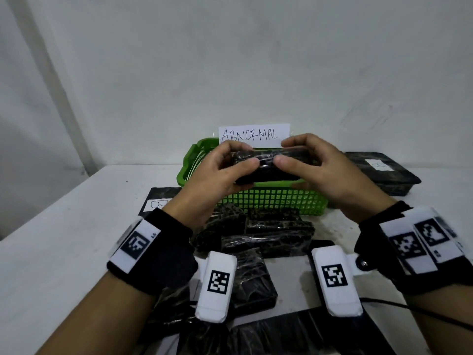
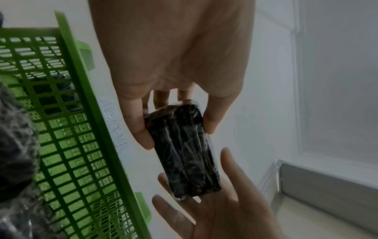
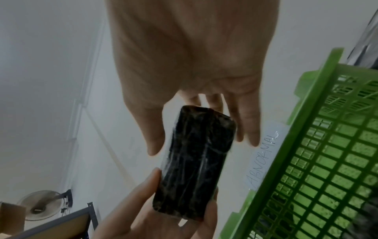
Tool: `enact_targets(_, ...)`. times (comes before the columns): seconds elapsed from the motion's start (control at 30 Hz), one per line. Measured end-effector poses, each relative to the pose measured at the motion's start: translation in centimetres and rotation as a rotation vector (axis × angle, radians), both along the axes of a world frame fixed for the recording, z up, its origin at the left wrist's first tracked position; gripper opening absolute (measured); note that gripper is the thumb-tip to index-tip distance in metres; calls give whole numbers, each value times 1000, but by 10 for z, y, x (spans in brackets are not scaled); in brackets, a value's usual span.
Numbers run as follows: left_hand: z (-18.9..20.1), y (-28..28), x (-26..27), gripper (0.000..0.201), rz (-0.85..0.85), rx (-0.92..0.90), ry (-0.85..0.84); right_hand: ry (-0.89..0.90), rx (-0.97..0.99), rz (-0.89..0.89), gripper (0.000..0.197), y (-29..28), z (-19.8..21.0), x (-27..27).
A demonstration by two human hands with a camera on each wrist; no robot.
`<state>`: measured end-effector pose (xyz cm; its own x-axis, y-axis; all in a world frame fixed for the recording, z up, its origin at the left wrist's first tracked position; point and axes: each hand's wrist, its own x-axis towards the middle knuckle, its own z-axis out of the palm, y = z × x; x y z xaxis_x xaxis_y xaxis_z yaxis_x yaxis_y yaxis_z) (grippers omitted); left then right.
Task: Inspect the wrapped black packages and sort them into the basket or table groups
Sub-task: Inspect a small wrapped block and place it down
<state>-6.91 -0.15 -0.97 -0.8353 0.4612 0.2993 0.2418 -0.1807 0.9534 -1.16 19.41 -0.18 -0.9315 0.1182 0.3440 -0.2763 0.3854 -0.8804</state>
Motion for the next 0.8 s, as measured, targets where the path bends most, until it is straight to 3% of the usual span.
enact_targets(0.1, -1, 3, 2, 14, -21, 17, 68, -56, -110, 31, 72, -3, 5, 2)
enact_targets(0.2, -1, 5, 1, 14, -34, 28, 91, -7, -165, 21, 60, -3, 9, 5)
enact_targets(0.33, -2, 5, 2, 22, 17, -55, 197, 15, -165, 21, 35, -5, 9, 5)
enact_targets(0.47, -4, 5, 5, 35, 75, -119, 250, 92, -105, 24, 36, -4, 9, 6)
enact_targets(0.67, 5, 11, 10, 40, -14, 17, -92, 174, -2, 79, 53, -1, 12, 11)
enact_targets(0.8, 3, 7, 8, 42, 6, 74, -14, 141, -164, 130, 39, -5, 10, 8)
